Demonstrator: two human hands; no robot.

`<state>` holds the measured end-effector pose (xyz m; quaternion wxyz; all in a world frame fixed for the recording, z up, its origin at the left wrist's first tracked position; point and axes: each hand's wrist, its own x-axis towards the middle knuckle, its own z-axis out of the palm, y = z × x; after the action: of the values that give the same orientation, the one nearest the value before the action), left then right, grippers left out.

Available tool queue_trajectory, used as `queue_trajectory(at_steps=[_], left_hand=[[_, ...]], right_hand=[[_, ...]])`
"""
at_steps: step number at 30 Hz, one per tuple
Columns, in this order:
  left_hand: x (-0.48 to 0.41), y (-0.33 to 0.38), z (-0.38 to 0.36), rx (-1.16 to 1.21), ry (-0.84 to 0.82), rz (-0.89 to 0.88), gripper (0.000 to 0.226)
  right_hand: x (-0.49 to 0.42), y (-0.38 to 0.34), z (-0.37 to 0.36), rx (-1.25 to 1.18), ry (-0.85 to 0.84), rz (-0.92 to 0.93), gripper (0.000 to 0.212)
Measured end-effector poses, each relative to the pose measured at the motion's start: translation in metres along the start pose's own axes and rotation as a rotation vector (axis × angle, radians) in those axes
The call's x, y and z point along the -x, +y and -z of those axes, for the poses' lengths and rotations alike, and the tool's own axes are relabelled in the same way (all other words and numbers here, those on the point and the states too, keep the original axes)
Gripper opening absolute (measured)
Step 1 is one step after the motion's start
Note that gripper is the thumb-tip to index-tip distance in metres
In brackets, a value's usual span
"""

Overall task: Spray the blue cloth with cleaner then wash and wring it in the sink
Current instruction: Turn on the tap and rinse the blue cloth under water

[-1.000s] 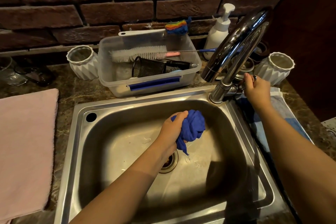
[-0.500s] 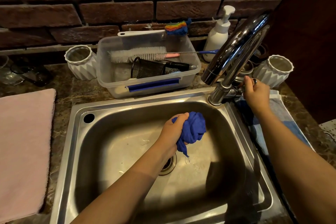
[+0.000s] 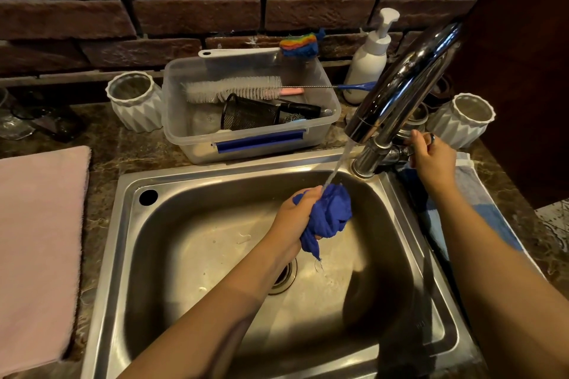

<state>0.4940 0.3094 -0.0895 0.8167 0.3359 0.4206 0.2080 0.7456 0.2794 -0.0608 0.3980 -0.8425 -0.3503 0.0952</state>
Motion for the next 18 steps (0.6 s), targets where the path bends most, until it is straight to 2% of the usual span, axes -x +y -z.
queue_trajectory(at_steps=[3,7,8,9,11,13,14,16,18], left_hand=[[0.001,0.001,0.002,0.013,-0.060,-0.001,0.017],[0.000,-0.001,0.005,-0.015,-0.118,-0.007,0.018],[-0.001,-0.002,0.006,-0.009,-0.130,-0.012,0.020],[-0.002,-0.003,0.007,-0.006,-0.141,-0.012,0.021],[-0.004,-0.007,0.007,-0.042,-0.158,-0.020,0.025],[-0.003,-0.010,0.008,-0.063,-0.112,-0.032,0.029],[-0.004,-0.013,0.011,-0.055,-0.068,-0.033,0.032],[-0.007,-0.020,0.019,-0.058,0.017,-0.044,0.034],[-0.012,-0.025,0.024,-0.132,0.099,-0.047,0.030]], right_hand=[[0.011,-0.004,-0.002,-0.009,0.055,-0.092,0.037],[0.058,-0.029,-0.005,-0.104,0.522,-0.154,0.031],[0.075,-0.036,-0.013,-0.125,0.544,-0.125,0.030],[0.092,-0.043,-0.023,-0.137,0.462,-0.092,0.028],[0.119,-0.053,-0.049,-0.130,0.053,-0.027,0.023],[0.136,-0.056,-0.071,-0.228,-0.364,-0.080,0.020],[0.141,-0.056,-0.077,-0.290,-0.492,-0.134,0.021],[0.146,-0.053,-0.085,-0.263,-0.576,-0.174,0.028],[0.148,-0.050,-0.087,-0.139,-0.543,-0.201,0.029]])
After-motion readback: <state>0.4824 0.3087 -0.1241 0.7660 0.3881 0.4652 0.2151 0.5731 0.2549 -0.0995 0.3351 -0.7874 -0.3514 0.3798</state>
